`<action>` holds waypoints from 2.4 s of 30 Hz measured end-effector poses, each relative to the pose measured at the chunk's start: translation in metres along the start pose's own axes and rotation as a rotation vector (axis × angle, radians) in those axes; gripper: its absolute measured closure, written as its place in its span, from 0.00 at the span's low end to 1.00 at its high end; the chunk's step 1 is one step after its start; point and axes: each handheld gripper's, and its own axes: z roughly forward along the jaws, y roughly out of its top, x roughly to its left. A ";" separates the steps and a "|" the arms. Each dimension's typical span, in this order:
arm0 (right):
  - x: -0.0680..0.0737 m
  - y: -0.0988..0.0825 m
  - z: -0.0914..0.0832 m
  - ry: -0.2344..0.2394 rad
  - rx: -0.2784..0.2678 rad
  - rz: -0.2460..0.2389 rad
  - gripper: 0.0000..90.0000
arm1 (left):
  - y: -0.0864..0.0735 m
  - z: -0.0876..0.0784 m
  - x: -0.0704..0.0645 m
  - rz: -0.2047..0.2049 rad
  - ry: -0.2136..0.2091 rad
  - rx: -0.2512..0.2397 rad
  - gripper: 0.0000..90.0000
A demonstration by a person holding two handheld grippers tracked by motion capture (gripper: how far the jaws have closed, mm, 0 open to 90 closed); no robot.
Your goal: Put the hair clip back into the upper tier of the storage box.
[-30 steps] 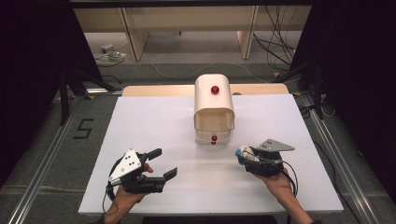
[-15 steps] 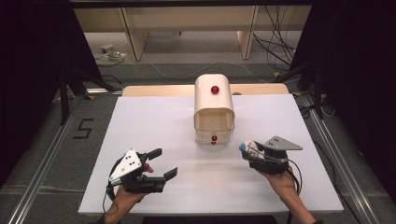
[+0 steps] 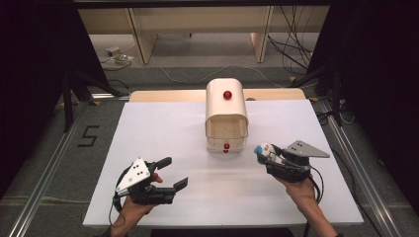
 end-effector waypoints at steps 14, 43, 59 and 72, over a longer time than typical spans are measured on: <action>0.013 0.021 -0.009 0.024 -0.071 -0.038 0.53 | 0.000 0.000 0.000 -0.001 -0.003 0.003 0.16; 0.037 0.071 0.020 0.156 -0.070 -0.042 0.53 | -0.001 0.001 0.001 -0.003 0.000 0.005 0.16; 0.043 0.084 0.038 0.187 -0.038 -0.025 0.53 | -0.001 0.000 0.001 0.000 0.001 0.001 0.16; 0.042 0.087 0.051 0.195 0.001 -0.021 0.53 | -0.001 0.000 0.001 0.001 0.000 0.001 0.16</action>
